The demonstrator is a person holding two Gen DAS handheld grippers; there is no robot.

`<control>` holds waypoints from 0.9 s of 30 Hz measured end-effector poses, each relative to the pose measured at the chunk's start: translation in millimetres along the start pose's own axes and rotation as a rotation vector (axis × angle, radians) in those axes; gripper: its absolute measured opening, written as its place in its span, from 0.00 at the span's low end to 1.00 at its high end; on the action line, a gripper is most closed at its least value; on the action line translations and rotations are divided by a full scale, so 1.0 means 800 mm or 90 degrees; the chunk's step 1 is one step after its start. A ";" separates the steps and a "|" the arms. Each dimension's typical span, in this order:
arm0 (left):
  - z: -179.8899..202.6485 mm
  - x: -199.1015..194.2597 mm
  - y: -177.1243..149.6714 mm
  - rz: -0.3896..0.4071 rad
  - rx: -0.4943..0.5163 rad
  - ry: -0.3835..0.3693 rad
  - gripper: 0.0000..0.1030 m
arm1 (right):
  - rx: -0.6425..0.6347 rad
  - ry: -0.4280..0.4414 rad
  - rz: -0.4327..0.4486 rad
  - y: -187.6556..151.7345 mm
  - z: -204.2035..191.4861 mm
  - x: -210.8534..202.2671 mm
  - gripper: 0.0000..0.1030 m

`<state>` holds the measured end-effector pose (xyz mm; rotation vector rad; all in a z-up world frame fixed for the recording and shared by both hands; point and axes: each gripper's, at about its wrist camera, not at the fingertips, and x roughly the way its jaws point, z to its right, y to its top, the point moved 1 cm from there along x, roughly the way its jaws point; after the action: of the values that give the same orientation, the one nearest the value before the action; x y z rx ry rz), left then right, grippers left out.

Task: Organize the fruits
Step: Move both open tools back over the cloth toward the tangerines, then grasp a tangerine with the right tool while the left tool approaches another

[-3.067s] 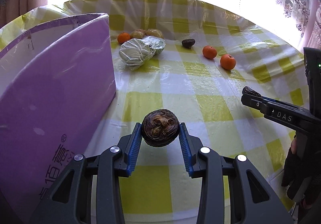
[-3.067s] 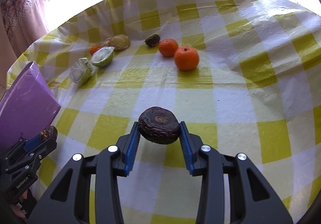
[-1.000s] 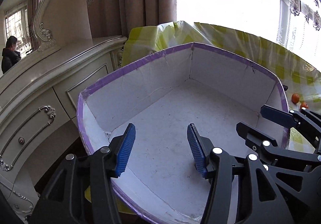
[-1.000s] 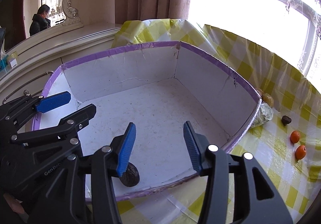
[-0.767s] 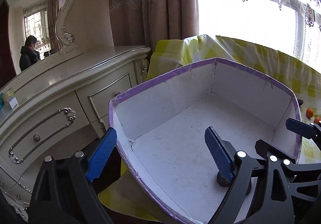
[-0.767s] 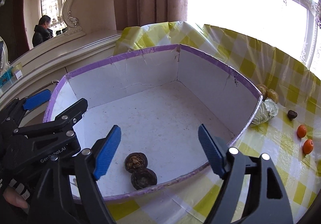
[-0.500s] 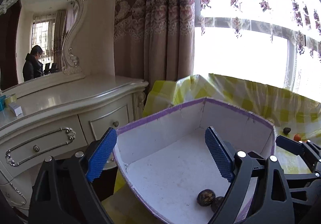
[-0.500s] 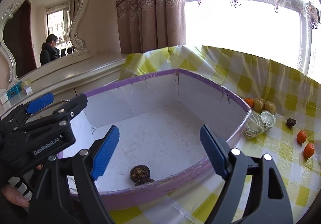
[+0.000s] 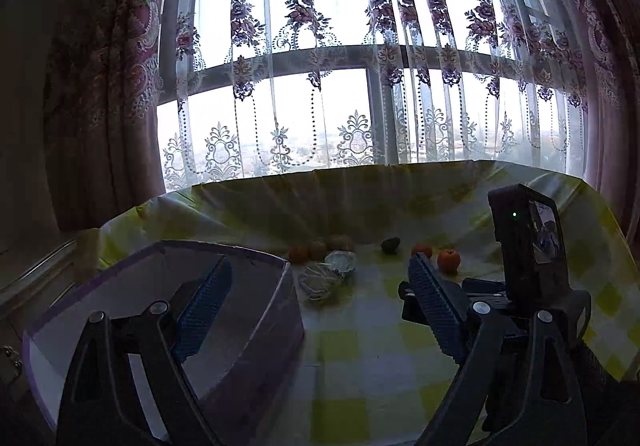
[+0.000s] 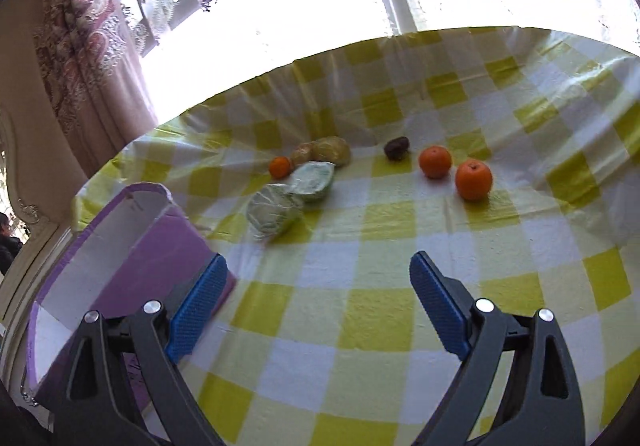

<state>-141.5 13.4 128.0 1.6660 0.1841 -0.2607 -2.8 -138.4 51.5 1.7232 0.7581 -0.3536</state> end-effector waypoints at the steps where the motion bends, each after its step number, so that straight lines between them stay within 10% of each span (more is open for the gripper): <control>1: 0.010 0.022 -0.005 -0.032 -0.001 -0.026 0.84 | 0.009 -0.027 -0.014 -0.002 0.015 0.008 0.90; 11: 0.044 0.191 -0.051 -0.241 -0.043 -0.071 0.84 | 0.001 -0.142 -0.091 0.011 0.076 0.066 0.97; 27: 0.015 0.249 -0.094 -0.362 -0.142 -0.095 0.84 | 0.016 -0.059 -0.126 0.063 0.112 0.136 0.97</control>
<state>28.5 3.3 0.1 1.3378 0.5547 -0.7613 124.2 -196.6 -1.9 1.6463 0.8612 -0.5770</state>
